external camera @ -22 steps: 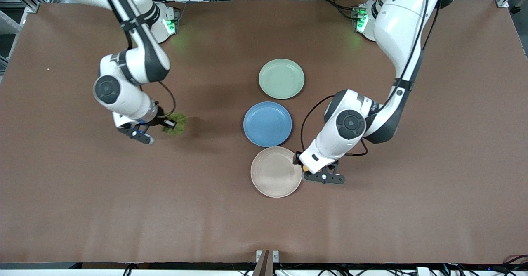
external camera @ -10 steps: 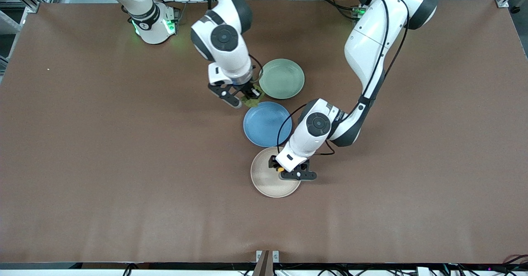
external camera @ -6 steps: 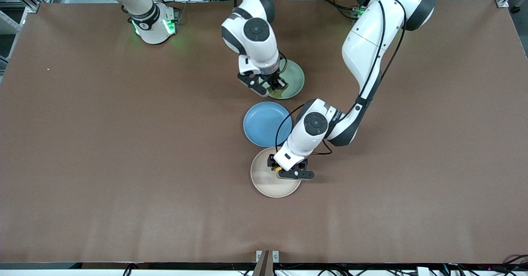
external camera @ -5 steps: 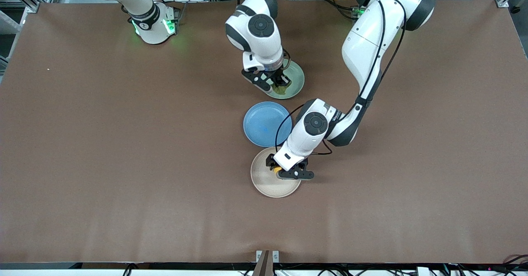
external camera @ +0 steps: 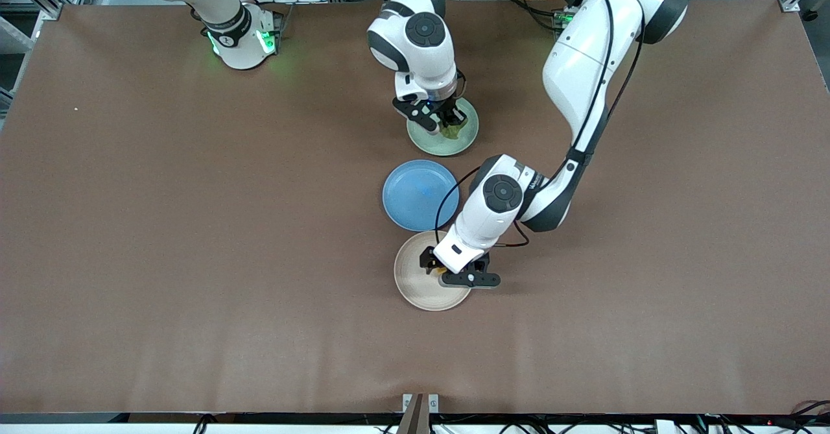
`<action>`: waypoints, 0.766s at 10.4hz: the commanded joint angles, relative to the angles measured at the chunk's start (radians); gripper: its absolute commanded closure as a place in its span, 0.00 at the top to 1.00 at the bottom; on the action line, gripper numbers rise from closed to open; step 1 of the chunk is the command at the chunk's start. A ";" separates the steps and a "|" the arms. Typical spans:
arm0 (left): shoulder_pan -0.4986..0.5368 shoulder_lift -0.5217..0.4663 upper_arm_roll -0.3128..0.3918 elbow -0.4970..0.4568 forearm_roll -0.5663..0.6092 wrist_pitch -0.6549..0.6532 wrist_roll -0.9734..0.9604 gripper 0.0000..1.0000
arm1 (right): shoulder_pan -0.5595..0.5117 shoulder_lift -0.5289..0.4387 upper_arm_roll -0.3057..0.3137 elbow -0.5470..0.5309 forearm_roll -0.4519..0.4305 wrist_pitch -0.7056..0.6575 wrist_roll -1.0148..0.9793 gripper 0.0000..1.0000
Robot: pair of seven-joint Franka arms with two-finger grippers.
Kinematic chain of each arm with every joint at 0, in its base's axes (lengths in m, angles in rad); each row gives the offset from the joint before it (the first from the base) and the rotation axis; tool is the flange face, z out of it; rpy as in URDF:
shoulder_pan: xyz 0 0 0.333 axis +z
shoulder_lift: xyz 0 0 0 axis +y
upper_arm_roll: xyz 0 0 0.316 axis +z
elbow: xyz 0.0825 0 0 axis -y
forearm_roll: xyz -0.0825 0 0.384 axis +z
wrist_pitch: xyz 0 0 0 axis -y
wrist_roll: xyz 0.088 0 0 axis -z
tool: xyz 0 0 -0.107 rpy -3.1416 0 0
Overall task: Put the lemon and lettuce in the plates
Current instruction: 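Release the lettuce on the green plate while the left gripper drops the lemon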
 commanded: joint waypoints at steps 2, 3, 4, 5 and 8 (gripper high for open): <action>0.038 -0.114 0.013 -0.017 0.003 -0.175 0.018 1.00 | 0.037 0.023 -0.012 0.015 0.004 0.000 0.024 1.00; 0.062 -0.140 0.008 -0.017 0.000 -0.230 0.063 1.00 | 0.035 0.022 -0.012 0.016 0.001 -0.003 0.021 1.00; 0.097 -0.173 0.006 -0.017 -0.003 -0.294 0.118 1.00 | 0.031 0.020 -0.013 0.014 -0.025 -0.014 0.015 1.00; 0.133 -0.197 0.006 -0.019 -0.006 -0.351 0.179 1.00 | 0.020 0.011 -0.015 0.011 -0.078 -0.048 0.013 1.00; 0.249 -0.222 0.008 -0.032 0.000 -0.425 0.352 1.00 | -0.053 0.009 -0.024 0.006 -0.143 -0.085 -0.077 1.00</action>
